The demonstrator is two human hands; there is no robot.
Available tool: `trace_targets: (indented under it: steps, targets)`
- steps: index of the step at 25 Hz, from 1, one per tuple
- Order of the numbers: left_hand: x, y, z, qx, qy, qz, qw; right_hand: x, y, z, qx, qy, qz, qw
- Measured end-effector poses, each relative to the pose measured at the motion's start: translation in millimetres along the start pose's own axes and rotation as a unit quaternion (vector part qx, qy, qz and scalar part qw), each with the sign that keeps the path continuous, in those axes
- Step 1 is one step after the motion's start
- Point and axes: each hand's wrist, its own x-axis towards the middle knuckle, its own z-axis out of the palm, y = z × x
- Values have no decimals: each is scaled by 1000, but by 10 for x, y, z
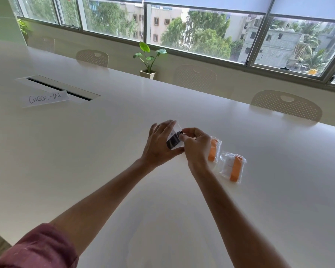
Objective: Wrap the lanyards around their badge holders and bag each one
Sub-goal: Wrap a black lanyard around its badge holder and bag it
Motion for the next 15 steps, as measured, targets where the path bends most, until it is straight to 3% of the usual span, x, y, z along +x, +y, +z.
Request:
trace_targets:
  steps: [2,5,9,12,15]
  targets:
    - [17,-20,-52,-32,-17,3,999,12,-7,-8,-7,-10,-10,1000]
    - [100,-53,-174,-155,-38,-104,982,50,-12,-54,6,-36,-9,999]
    - [255,-121,-292,-318,-40,-254,913,91,-23,-71,-4,-70,-17,997]
    - [289,-137,-346,-394,-40,-278,875,107,-30,-67,-25,-87,-35,995]
    - [277,-130,-343,-404,-19,-285,869,124,-18,-90,-70,-89,-61,992]
